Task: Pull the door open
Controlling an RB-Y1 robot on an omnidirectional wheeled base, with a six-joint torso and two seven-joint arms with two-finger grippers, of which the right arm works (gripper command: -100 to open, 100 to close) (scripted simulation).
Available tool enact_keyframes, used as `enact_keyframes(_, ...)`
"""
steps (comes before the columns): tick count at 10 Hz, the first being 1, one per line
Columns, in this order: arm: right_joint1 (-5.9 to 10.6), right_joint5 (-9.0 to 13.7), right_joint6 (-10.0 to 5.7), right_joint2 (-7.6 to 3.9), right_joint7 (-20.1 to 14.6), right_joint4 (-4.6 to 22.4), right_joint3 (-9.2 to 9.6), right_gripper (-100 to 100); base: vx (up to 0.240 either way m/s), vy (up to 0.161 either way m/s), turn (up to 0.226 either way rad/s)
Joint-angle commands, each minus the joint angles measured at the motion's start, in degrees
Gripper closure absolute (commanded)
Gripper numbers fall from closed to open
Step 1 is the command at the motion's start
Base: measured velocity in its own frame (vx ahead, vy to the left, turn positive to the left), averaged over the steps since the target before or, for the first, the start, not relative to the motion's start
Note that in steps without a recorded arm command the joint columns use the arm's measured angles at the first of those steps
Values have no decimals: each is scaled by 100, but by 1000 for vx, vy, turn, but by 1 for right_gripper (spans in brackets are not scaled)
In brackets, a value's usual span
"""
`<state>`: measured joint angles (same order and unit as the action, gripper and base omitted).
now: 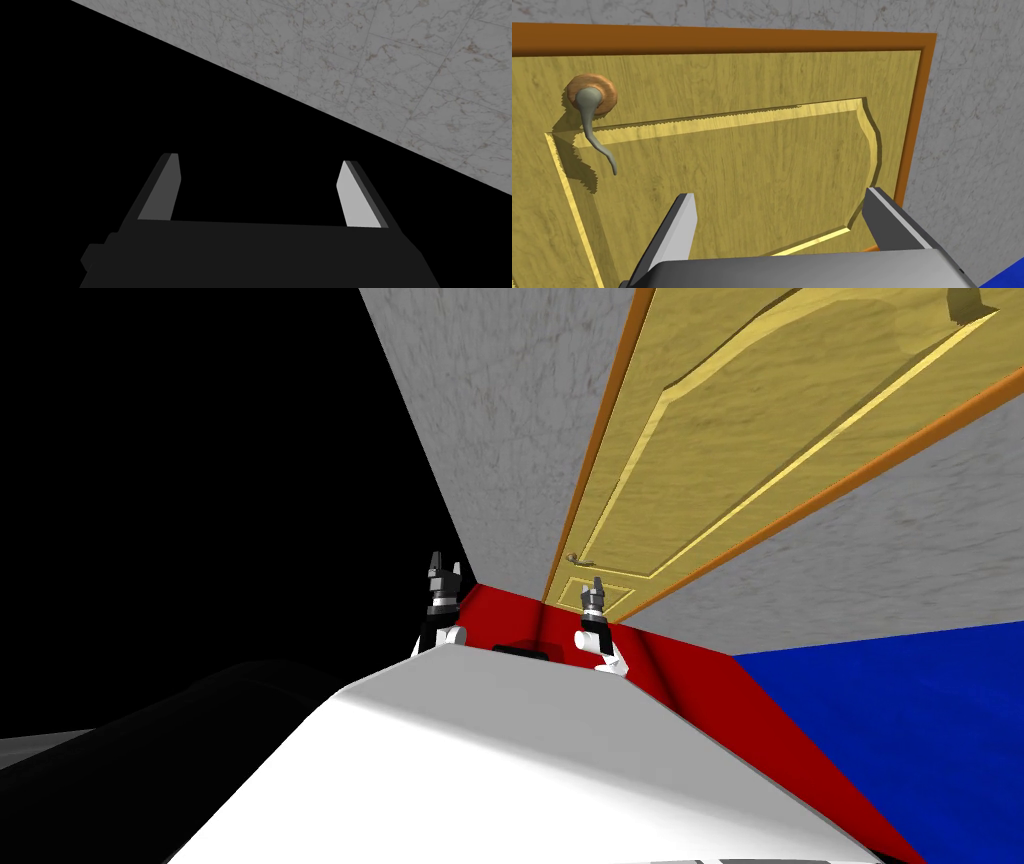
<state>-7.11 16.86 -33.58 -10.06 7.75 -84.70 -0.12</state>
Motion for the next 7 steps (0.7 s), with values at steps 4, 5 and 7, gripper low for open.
enact_keyframes(4, 300, 233, -120, -132, 4, 780, -16, -100, 66, -14, 57)
enact_keyframes(5, 386, 300, -152, -171, 4, 954, -22, -100, 94, -31, 90)
enact_keyframes(7, 471, 366, -183, -209, 4, 1243, -28, -100, 67, -15, 41)
